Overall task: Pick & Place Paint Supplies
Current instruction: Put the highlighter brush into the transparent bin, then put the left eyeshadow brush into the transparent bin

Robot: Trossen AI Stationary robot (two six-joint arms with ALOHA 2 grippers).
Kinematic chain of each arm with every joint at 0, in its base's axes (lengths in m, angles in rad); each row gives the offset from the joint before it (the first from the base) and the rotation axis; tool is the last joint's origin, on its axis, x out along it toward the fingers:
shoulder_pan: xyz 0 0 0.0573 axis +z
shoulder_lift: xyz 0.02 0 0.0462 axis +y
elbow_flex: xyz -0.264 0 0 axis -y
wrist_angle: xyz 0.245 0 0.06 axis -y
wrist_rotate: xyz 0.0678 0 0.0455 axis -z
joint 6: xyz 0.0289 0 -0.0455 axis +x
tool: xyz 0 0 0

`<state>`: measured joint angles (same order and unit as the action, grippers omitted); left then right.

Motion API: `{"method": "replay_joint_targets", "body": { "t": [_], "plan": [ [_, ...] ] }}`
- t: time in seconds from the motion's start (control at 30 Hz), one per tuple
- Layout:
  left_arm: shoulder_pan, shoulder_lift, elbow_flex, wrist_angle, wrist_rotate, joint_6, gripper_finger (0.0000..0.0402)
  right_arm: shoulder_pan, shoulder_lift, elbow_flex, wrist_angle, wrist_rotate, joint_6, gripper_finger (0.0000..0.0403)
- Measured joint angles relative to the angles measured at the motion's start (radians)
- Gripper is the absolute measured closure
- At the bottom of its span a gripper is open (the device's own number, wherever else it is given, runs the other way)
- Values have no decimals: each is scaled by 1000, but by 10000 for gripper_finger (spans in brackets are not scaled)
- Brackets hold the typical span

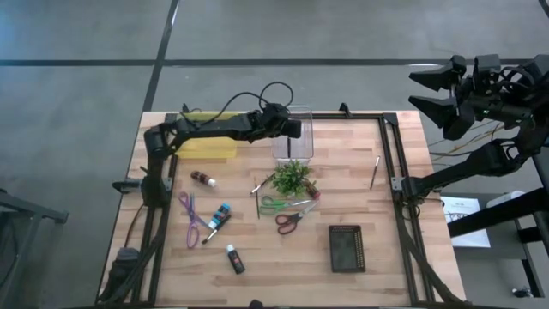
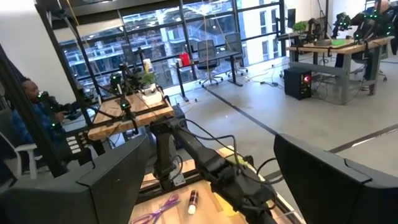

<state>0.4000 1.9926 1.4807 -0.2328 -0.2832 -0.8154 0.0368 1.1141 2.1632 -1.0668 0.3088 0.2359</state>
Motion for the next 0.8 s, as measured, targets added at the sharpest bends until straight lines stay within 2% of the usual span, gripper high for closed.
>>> {"method": "replay_joint_targets", "body": {
  "t": [0.2,0.3,0.53,0.67,0.8],
  "plan": [
    [10,-2,0,3,30,8,375,0,0,0,0,0,0,58],
    [17,-3,0,3,77,8,345,0,0,0,0,0,-2,58],
    [19,-23,0,8,71,9,259,0,0,0,0,0,-3,58],
    [23,-48,0,54,72,70,223,0,0,0,0,-1,-3,58],
    [22,-104,12,78,152,157,201,0,0,0,0,-2,-3,58]
  ]
}}
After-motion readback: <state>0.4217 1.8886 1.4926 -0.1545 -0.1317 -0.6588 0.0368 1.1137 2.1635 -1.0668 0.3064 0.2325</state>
